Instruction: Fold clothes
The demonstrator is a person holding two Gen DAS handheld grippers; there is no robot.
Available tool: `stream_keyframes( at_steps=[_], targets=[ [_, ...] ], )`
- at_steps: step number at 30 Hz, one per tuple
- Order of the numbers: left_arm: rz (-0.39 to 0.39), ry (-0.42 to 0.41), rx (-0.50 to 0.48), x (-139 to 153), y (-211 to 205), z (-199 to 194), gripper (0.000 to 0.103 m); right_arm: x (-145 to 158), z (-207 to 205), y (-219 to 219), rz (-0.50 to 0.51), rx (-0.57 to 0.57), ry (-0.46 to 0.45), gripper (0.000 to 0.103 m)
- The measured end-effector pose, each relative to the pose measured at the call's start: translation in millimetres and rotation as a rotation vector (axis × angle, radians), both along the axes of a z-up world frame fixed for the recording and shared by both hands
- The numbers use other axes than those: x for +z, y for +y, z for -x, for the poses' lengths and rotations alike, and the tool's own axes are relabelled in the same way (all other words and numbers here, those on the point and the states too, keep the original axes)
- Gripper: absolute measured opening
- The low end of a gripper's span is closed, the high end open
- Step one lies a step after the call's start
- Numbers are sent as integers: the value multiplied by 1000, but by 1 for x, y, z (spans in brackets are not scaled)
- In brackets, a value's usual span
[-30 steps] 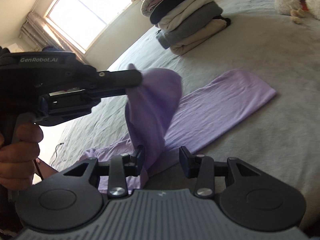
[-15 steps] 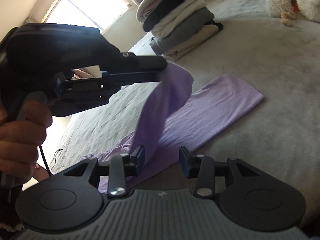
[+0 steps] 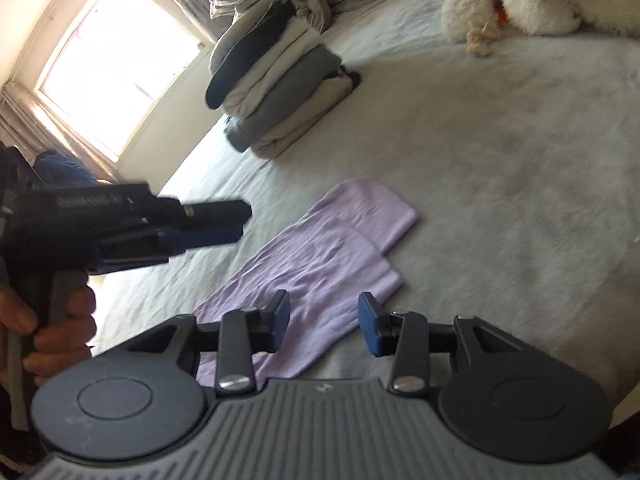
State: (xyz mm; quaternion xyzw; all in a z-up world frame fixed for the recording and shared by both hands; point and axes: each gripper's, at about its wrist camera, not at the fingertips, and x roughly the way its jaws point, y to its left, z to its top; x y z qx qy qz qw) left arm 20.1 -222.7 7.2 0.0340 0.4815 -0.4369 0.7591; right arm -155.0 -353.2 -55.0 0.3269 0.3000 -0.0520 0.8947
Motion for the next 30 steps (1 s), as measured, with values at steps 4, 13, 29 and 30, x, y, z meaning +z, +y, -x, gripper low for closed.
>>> stream_keyframes(
  at_steps=[4,13,29,30],
  targets=[
    [12,-27,-56,-20,-4,-7,29,0,-1,3,118,-35,23,42],
    [-38,-126,-126,-43,-26,2,30,-3,-6,15,334,-15,57,25],
    [-67,-245,-149,-49,-31,18,20,-5,-9,27,482,35,71,1],
    [-66,-249,-144,-49,-30,19,13,-4,-8,27,480,35,69,1]
  ],
)
